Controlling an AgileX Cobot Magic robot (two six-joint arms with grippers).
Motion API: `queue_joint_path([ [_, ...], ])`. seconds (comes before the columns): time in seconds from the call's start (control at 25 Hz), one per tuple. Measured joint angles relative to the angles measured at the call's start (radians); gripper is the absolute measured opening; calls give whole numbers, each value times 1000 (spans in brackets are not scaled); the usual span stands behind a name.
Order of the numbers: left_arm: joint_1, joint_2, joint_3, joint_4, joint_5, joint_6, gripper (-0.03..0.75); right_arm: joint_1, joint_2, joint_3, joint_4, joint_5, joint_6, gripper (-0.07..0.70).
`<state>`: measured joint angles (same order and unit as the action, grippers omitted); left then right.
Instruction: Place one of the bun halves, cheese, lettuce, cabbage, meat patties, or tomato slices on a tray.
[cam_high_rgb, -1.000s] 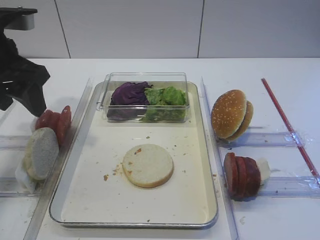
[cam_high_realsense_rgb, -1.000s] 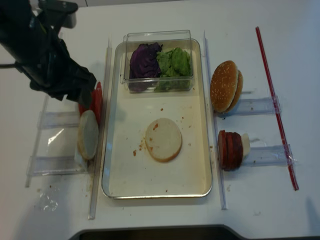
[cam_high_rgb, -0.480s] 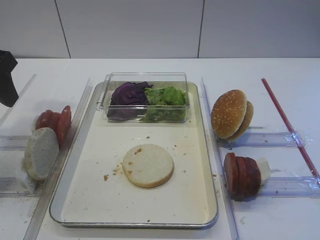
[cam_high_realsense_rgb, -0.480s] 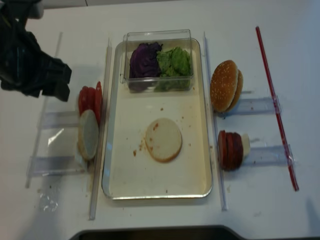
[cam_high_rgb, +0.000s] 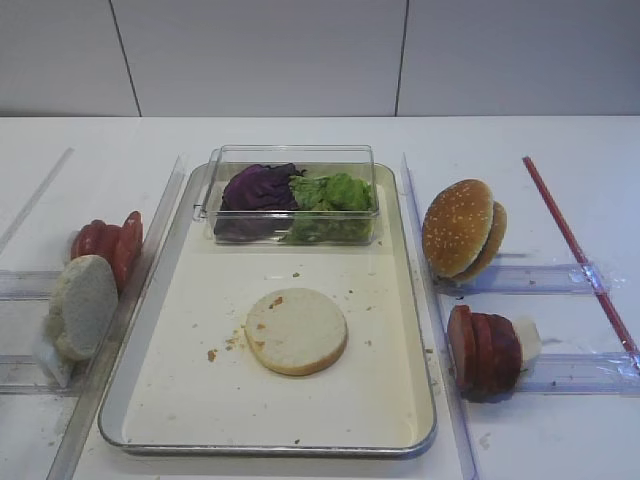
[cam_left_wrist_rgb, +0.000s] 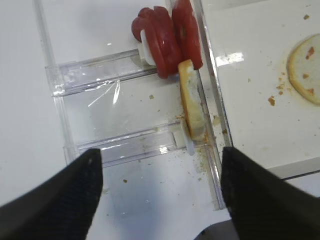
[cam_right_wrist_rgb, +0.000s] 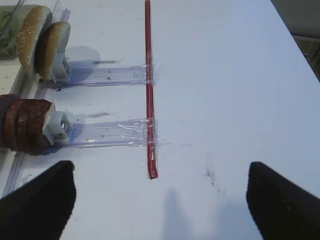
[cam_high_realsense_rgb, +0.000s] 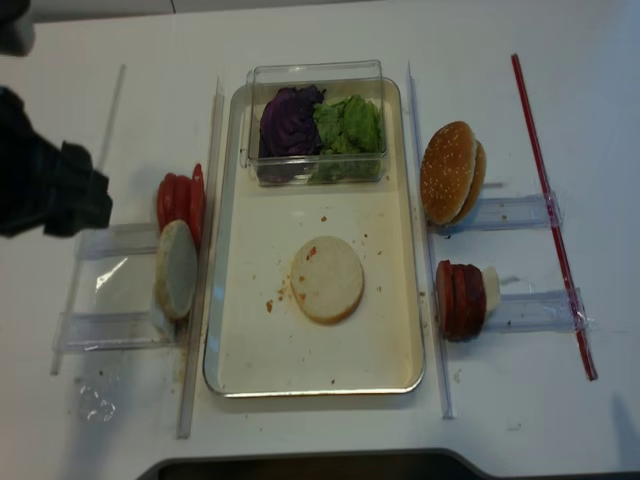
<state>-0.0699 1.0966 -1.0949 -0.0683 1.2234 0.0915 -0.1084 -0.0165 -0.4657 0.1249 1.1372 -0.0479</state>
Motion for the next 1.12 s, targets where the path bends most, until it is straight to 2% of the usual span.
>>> queue_joint_path([
  [0.16,0,-98,91,5,-37,0,461,0,0,0,0,0,0,692],
  [0.6,0,-367,354,43,-37,-4,461,0,0,0,0,0,-4,692],
  [0.96,0,-596,481,68,-38,-15,461,0,0,0,0,0,-4,692],
  [1.12,0,-687,546,68,-69,-26,461,0,0,0,0,0,-4,692],
])
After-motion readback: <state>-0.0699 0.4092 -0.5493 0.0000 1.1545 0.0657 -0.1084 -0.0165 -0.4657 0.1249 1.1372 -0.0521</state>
